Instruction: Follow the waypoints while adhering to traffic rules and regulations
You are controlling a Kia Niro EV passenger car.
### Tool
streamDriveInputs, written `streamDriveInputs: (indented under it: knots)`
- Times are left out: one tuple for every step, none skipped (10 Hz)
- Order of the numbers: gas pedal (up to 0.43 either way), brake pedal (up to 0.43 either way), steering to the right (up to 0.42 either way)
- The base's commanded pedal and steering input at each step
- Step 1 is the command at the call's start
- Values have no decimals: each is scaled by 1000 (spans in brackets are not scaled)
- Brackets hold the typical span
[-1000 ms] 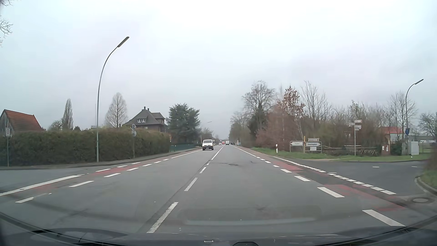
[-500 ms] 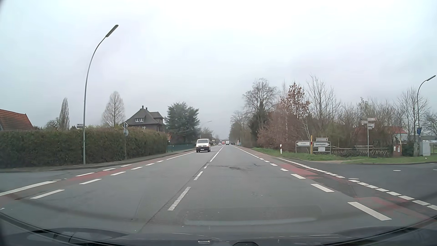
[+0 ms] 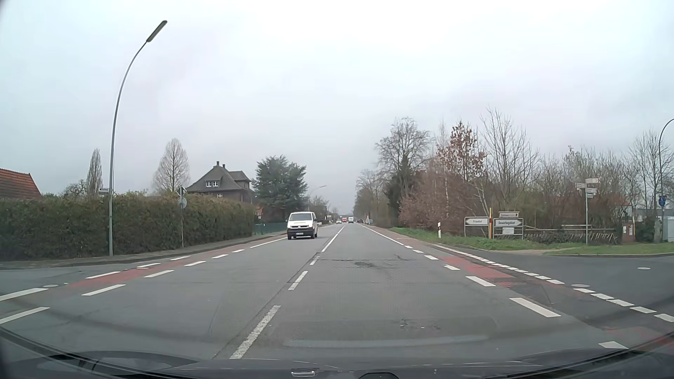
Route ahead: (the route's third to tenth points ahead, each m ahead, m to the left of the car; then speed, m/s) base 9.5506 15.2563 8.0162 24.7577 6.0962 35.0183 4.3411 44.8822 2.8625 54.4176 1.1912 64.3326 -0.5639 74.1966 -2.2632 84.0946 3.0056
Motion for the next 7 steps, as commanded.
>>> streamDriveInputs:
  knots:
    - [0, 189, -10]
    - [0, 177, -11]
    - [0, 152, -12]
    - [0, 116, -16]
    - [0, 0, -22]
    - [0, 0, -28]
    - [0, 0, -34]
